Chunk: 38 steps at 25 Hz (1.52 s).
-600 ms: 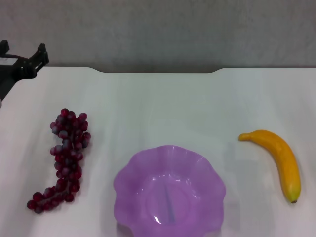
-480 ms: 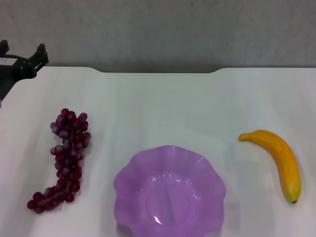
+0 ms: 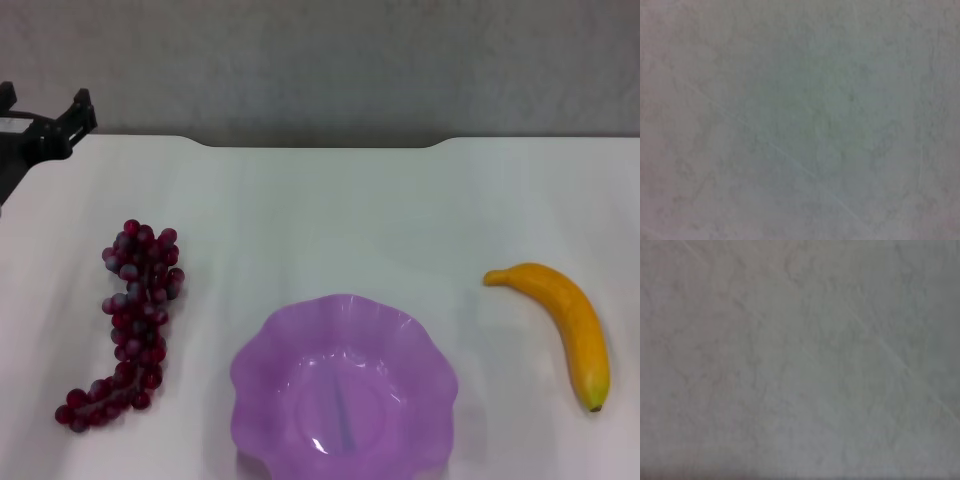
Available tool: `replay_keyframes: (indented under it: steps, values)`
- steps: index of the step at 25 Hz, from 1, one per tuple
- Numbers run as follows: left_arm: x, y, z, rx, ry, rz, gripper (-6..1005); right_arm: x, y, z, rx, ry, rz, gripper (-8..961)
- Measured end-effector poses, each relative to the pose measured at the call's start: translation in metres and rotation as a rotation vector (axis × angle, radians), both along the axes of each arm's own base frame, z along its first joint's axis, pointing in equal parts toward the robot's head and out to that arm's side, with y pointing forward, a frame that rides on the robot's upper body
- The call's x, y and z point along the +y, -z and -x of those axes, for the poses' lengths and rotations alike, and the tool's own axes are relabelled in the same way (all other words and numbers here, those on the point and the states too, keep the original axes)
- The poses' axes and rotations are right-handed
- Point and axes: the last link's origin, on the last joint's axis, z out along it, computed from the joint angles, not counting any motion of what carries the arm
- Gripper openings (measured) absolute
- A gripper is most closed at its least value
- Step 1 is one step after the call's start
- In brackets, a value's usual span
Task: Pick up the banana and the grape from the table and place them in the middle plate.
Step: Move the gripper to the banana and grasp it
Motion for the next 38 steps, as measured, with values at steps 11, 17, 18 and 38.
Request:
replay_keyframes:
  steps: [11,17,18,38]
  values:
    - [0.002,0.000,-0.002,-0.002,0.002,0.004,874,0.009,-0.013,-0.026,0.109,0.234,0.192,806]
    - [0.002,0.000,-0.003,-0.003,0.003,0.004,873,0.021,0.008,-0.029,0.105,0.297,0.331,805]
    - [0.002,0.000,-0.003,-0.003,0.004,0.004,873,0.022,0.012,-0.030,0.103,0.307,0.350,805]
    - [0.003,-0.003,-0.003,-0.004,0.004,-0.004,871,0.038,0.069,-0.030,0.054,0.378,0.613,802]
